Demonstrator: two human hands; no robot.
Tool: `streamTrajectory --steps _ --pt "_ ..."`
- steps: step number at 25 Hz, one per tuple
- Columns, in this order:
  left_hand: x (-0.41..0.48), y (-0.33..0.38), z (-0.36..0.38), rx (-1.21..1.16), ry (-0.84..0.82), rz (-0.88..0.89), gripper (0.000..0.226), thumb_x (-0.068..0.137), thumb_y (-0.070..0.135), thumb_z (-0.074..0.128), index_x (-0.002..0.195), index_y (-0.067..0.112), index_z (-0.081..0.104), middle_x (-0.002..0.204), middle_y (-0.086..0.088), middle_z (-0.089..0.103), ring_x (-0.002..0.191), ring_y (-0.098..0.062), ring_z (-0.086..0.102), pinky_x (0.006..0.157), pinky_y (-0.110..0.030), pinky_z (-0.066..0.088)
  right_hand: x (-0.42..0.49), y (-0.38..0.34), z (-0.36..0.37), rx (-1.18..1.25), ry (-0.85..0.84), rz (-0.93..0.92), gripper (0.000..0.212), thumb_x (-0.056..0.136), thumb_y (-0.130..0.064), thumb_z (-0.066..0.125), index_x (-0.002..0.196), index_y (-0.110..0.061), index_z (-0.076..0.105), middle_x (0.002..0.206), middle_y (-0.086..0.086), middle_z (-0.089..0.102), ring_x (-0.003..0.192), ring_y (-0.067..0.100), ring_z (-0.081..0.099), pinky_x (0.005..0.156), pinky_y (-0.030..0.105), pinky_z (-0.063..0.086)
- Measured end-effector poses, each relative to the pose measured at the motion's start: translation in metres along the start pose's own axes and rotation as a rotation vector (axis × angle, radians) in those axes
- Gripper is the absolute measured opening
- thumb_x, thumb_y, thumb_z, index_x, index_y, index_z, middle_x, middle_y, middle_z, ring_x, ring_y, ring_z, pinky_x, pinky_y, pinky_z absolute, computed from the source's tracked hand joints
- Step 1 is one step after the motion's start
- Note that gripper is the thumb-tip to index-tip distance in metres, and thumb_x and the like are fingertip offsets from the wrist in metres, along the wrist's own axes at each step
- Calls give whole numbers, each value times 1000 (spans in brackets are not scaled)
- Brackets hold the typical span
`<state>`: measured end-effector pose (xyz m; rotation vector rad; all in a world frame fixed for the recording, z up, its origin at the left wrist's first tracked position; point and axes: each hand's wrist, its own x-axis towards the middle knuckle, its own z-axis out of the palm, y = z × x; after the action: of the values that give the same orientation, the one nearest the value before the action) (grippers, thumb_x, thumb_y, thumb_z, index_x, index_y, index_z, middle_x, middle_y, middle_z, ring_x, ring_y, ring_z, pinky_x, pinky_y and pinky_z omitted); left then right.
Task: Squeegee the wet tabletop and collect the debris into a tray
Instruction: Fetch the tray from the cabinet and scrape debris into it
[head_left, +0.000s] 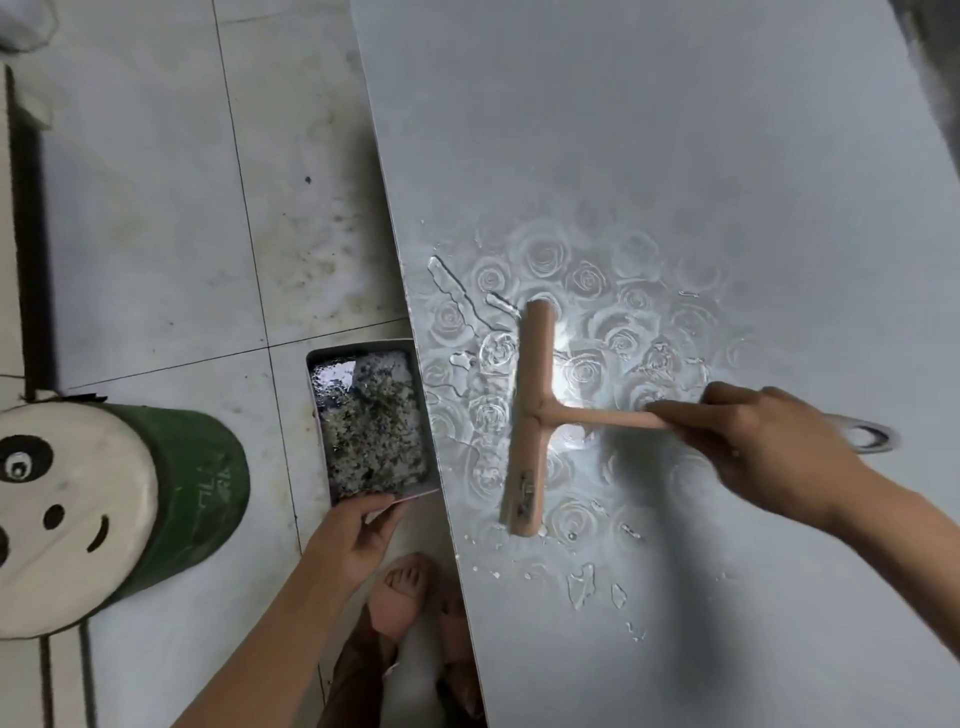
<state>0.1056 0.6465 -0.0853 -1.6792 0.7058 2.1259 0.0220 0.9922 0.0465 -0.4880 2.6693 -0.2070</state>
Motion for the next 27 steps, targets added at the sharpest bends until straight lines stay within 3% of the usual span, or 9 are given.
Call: streamTrajectory --steps 3,7,9,11,14,17,20,24,27 --pt "1 4 3 -25 37 -20 27 89 -18 38 90 0 58 102 -19 61 123 -39 50 81 -44 53 -8 22 -20 -91 31 81 35 87 -41 45 114 -36 67 69 -2 56 54 36 60 50 31 42" --pt "1 4 5 -18 68 -16 32 89 -19 39 76 -4 64 84 -18 67 120 -35 50 108 -46 38 27 -19 -5 -118 -96 16 37 94 -33 50 129 -44 53 89 -2 60 82 28 63 69 32 41" --pt "1 5 5 -42 75 -35 29 89 -18 41 73 -6 63 76 -21 68 111 -38 55 98 -42 49 49 -51 6 -157 -70 -90 37 94 -29 51 128 -43 53 87 -2 59 82 25 61 70 31 37" --pt "3 7 4 -59 62 -28 37 88 -18 41 62 -8 65 70 -19 69 96 -35 58 75 -40 55 57 -56 -1 -171 -4 -121 34 84 -21 66 115 -34 65 73 1 58 63 28 59 60 32 39" --pt "3 9 6 -69 93 -54 26 88 -19 40 78 -3 59 84 -20 63 85 -33 59 61 -36 57 43 -30 -19 -167 113 -45 35 72 -13 79 103 -27 73 59 1 55 41 30 52 48 24 29" --pt "1 10 7 -80 75 -58 23 88 -18 40 81 -2 55 74 -22 66 81 -33 60 60 -34 57 44 -40 -19 -179 30 -15 36 78 -17 76 111 -32 70 68 2 60 52 32 58 52 28 32" --pt "2 12 7 -20 35 -16 26 88 -17 40 77 -4 59 62 -13 70 77 -28 66 62 -32 59 78 -79 8 -192 -56 -86 39 96 -31 47 133 -43 47 93 0 58 87 26 59 73 32 36" --pt "8 19 7 -35 37 -38 36 87 -18 43 59 -8 62 60 -17 68 67 -28 70 67 -36 56 79 -75 -11 -135 62 -178 36 82 -23 69 116 -34 66 70 0 57 60 30 60 56 28 35" --pt "11 33 17 -79 32 -65 28 85 -20 45 65 -5 59 60 -20 67 81 -32 63 70 -48 55 70 -6 -44 -175 24 59 30 88 -38 56 116 -42 64 69 -7 52 63 30 62 53 27 34"
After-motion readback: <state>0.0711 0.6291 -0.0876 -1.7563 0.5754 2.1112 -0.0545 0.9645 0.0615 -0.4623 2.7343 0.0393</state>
